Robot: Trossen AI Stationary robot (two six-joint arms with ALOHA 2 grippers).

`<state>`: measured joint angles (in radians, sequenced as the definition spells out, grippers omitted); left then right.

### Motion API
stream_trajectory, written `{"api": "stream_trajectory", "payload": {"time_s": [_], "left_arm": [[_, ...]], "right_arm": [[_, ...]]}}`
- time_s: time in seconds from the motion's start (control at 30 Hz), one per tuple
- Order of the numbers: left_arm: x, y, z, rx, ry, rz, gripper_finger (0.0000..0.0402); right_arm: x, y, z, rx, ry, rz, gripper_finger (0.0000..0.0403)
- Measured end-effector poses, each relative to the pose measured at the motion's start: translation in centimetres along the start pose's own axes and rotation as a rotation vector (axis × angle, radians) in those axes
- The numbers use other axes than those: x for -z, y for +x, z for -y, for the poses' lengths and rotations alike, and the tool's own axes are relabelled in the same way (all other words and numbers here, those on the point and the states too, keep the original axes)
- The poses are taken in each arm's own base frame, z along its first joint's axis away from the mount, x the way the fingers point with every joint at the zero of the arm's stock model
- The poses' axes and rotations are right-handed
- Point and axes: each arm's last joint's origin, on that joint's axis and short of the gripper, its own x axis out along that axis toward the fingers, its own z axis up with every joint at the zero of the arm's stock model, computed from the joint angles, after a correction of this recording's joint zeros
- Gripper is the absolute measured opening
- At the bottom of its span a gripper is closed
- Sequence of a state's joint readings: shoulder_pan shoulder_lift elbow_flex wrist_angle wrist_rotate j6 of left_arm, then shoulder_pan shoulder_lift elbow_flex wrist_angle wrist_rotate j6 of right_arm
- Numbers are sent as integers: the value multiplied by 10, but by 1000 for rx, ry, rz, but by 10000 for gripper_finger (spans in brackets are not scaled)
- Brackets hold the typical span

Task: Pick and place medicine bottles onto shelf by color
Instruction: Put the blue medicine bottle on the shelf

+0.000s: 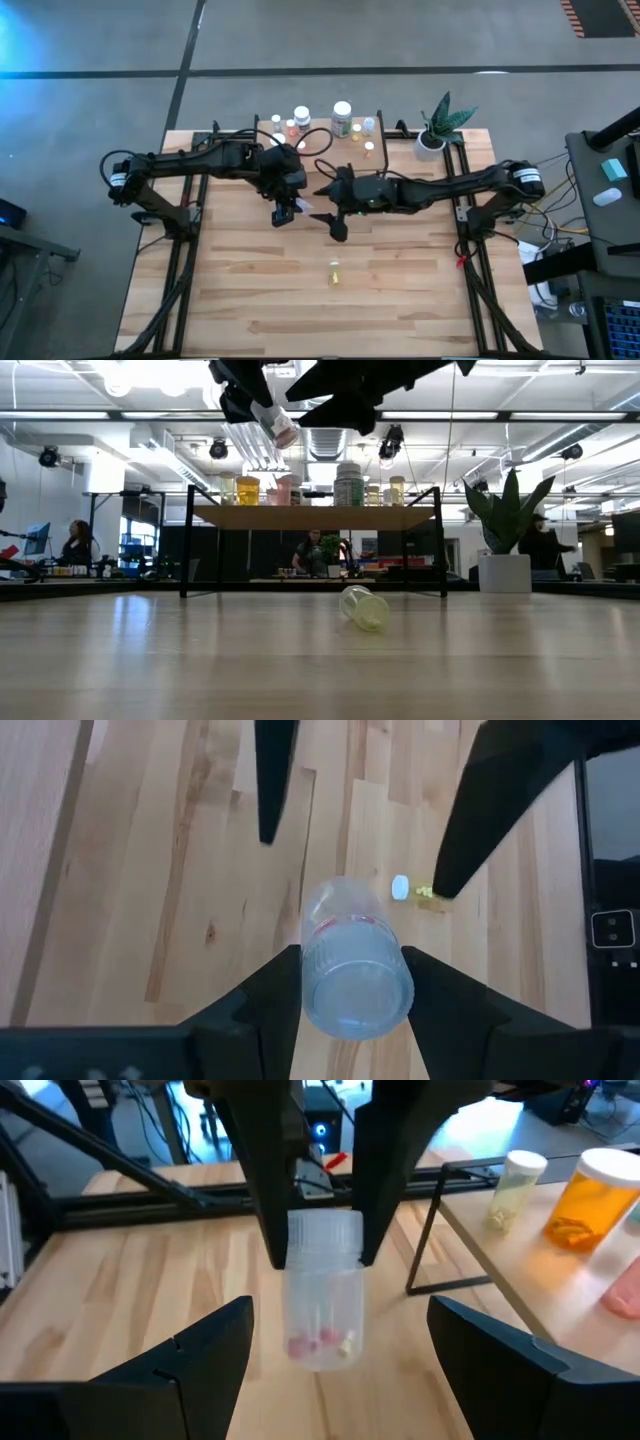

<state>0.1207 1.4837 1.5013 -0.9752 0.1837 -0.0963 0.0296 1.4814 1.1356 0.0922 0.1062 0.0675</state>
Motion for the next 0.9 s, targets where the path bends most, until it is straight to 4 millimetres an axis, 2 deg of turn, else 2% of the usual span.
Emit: {"api": "stream_trajectory", "payload": {"time_s": [0.17, 0.4, 0.5, 0.77, 0.9], "left_arm": [[-2, -2, 1, 1, 1, 8, 147], [-4, -5, 2, 3, 11, 19, 147], [-5, -7, 2, 3, 14, 29, 147], [-6, -8, 3, 6, 18, 36, 147], [-6, -8, 3, 6, 17, 31, 147]], "right_arm": [[-5, 9, 0, 4, -16, -20, 298], [1, 19, 8, 27, 17, -43, 354], [2, 20, 8, -9, 10, -48, 366], [-4, 20, 9, -54, 16, 1, 365], [-4, 20, 10, -53, 17, 1, 336]]}}
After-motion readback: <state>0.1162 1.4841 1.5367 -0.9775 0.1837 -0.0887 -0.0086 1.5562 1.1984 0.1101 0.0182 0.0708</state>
